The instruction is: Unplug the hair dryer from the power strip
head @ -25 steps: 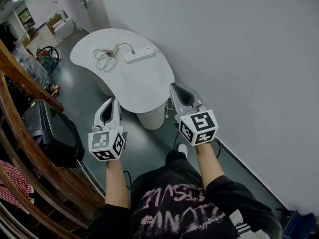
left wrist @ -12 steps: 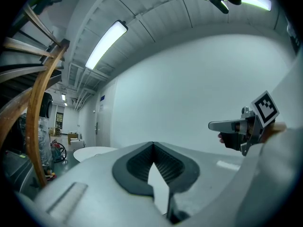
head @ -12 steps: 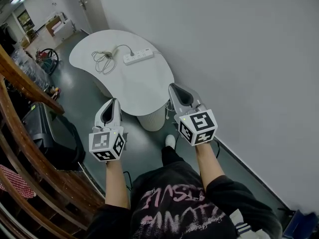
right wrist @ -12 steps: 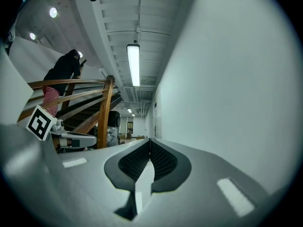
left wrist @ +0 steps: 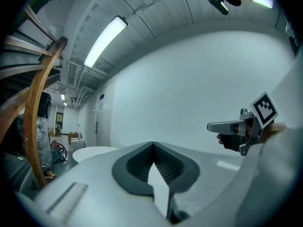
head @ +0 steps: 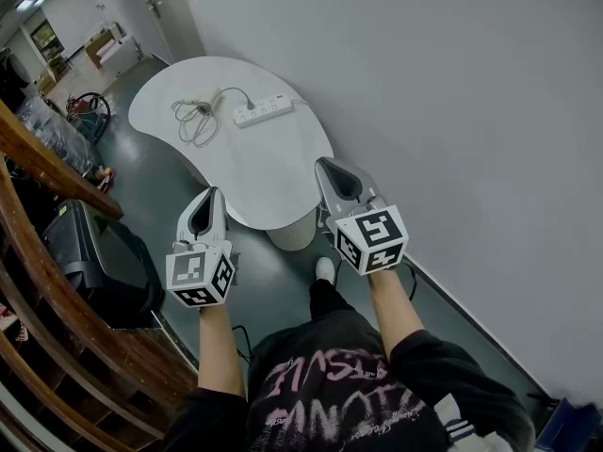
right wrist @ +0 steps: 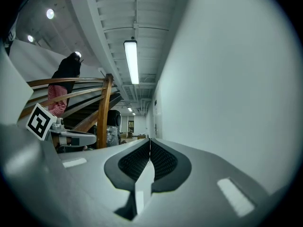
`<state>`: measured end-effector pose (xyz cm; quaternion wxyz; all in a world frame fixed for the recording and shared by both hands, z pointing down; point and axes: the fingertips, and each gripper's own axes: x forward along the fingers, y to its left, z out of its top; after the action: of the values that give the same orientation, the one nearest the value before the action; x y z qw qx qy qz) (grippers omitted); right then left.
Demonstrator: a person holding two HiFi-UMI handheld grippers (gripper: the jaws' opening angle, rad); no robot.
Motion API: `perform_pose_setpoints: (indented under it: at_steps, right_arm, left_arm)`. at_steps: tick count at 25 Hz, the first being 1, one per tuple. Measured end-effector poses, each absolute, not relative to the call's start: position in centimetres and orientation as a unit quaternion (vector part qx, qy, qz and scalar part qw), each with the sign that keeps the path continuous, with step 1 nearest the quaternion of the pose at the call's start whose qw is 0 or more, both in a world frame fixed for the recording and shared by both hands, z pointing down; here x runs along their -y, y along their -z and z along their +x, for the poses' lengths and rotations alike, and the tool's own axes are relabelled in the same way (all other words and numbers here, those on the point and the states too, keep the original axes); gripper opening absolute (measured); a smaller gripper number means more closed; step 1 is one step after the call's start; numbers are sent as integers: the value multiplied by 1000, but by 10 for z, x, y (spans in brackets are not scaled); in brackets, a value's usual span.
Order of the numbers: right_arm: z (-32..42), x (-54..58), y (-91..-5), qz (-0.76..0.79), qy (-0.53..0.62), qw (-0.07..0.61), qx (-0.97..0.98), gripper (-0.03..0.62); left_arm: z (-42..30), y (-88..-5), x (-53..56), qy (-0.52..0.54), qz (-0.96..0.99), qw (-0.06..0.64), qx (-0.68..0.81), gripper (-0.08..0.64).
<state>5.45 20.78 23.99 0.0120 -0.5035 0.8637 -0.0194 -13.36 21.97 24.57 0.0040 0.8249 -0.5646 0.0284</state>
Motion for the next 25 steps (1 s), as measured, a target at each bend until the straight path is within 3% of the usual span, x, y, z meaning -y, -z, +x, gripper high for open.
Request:
perform_pose_setpoints:
  at_steps: [25]
  right_arm:
    - [44, -49, -291, -490, 66, -24, -869, 12]
  left_arm:
    - [-140, -297, -67, -53, 816, 57, 573, 0]
